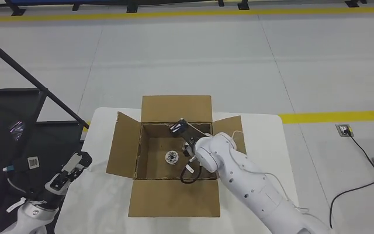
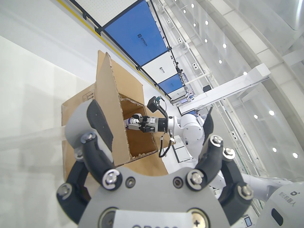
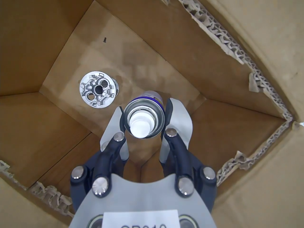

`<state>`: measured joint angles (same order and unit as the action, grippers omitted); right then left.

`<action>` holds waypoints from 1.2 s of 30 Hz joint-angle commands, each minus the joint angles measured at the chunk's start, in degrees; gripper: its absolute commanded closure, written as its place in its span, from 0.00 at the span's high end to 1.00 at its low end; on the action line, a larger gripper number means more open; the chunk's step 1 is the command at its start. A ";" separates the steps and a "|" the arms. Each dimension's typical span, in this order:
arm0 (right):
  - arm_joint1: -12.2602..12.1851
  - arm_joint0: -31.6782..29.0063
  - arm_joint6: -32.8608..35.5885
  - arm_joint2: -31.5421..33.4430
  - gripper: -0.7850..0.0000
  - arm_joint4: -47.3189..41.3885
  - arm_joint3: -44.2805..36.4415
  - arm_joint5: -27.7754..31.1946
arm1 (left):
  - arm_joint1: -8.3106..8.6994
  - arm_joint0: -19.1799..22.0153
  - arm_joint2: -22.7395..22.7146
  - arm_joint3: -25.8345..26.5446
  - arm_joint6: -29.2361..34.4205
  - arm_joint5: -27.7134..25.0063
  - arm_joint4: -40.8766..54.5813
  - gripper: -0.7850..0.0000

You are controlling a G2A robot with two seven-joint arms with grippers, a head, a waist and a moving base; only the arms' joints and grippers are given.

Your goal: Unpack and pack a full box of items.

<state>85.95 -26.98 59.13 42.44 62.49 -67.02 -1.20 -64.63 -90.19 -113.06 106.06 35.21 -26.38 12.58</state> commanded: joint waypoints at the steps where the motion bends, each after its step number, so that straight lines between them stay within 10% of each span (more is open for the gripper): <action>1: 0.21 0.05 -0.12 -0.02 0.47 0.09 0.72 -0.13 | 0.00 0.00 0.00 0.00 0.00 0.00 0.00 1.00; 4: 0.41 -0.04 -0.28 0.32 0.82 -0.40 1.48 0.27 | 0.00 0.00 0.00 0.00 0.00 0.00 0.00 1.00; 9: 0.59 -0.32 -0.62 0.98 0.95 -0.46 2.34 0.77 | 0.00 0.00 0.00 0.00 0.00 0.00 0.00 1.00; 17: -0.23 -2.57 -1.78 4.31 0.98 0.76 -4.71 1.48 | 0.07 -0.05 0.15 0.50 0.49 -0.03 -0.88 1.00; 27: -5.62 -25.34 -7.75 27.55 1.00 -7.69 -41.57 8.92 | 0.42 3.45 6.88 3.54 0.91 5.95 -12.39 1.00; 36: -5.92 -27.54 -9.39 30.01 1.00 -9.59 -42.67 9.10 | 0.73 6.75 13.54 4.84 3.84 8.59 -18.32 1.00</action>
<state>80.07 -53.94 51.07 71.86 53.31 -109.84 8.36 -63.91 -83.82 -100.44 110.81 38.90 -18.15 -5.05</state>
